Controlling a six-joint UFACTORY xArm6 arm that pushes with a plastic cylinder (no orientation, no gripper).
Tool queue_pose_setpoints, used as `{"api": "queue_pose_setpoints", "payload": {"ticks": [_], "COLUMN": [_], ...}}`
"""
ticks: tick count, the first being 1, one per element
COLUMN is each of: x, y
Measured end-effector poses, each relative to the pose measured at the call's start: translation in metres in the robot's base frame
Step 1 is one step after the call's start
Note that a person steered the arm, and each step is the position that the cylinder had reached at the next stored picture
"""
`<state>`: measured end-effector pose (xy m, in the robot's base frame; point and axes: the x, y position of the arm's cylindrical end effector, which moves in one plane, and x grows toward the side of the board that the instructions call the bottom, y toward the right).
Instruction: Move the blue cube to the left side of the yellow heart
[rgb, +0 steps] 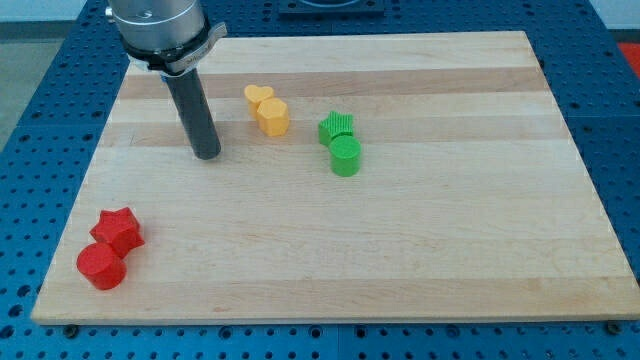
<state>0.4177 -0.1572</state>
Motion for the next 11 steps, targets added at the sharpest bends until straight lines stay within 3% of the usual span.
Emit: {"api": "queue_pose_setpoints", "payload": {"ticks": [2, 4, 5, 6, 7, 9, 11], "x": [0.000, 0.000, -0.019, -0.073, -0.073, -0.058, 0.012], "y": [-0.003, -0.053, -0.053, -0.024, -0.023, -0.028, -0.018]}}
